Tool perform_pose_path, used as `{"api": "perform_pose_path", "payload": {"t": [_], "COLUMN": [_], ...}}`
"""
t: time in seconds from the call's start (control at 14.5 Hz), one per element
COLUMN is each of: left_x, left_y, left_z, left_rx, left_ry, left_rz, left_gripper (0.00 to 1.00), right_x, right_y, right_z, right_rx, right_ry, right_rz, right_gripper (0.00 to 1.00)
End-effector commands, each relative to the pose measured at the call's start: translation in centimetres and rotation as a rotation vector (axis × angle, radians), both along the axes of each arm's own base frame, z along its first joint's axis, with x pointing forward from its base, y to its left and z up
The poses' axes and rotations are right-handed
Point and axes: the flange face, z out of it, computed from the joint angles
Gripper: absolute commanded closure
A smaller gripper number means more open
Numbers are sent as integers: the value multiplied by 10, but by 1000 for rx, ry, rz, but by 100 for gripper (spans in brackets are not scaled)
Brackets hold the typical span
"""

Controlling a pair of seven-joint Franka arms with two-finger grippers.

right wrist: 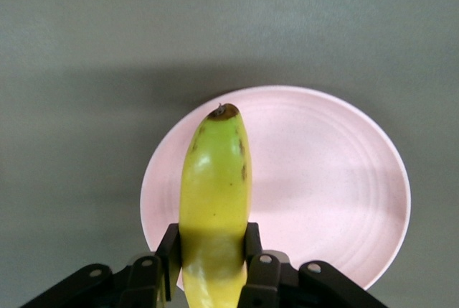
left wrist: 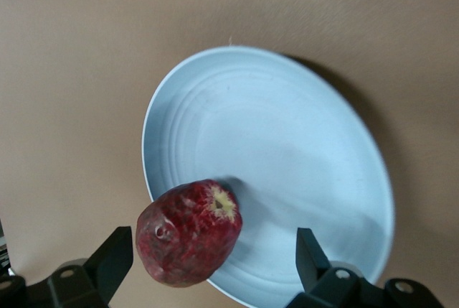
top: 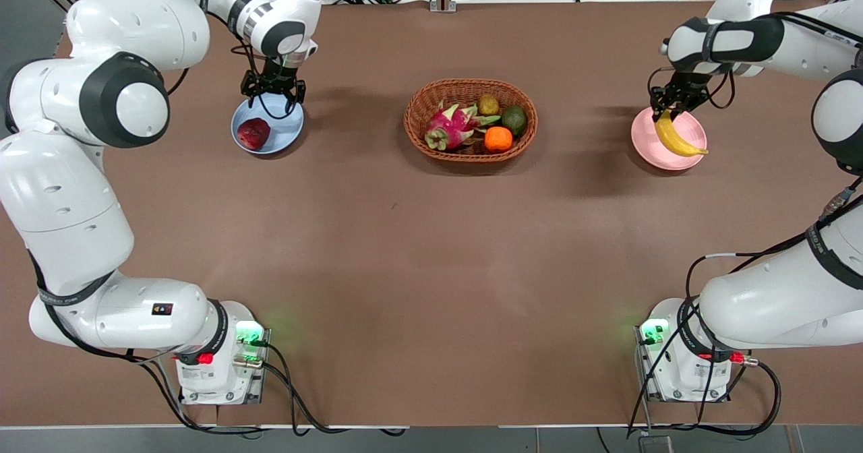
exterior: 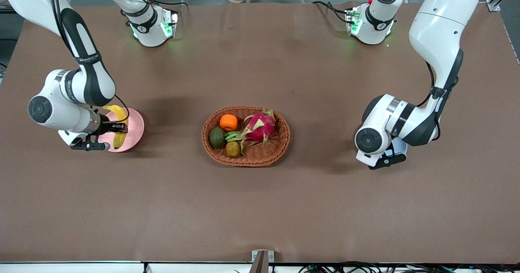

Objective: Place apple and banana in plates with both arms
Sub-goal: 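Lower the banana onto the pink plate while the left gripper lowers the apple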

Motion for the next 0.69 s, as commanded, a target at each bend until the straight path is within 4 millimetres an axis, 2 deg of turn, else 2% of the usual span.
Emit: {"api": "perform_pose_path", "payload": {"t": [0.0, 0.07, 0.34, 0.62], "left_x": [6, 8, 19, 13], "left_y": [-9, -12, -36, -40], "left_z": [28, 41, 117, 206], "left_rx": [-2, -15, -135, -258], "left_ry": [-34, -49, -146, -232], "left_rz": [3, 5, 36, 94], "left_gripper": [0, 0, 0, 0], "right_x": [-7, -6, -6, -8], "right_y": [-1, -2, -2, -8], "right_z": [8, 6, -8, -21], "right_rx": [-9, -10, -11, -11], "right_ry": [-34, -40, -34, -16], "right_rz": [16, 15, 14, 4], "right_gripper": [79, 79, 76, 72]}}
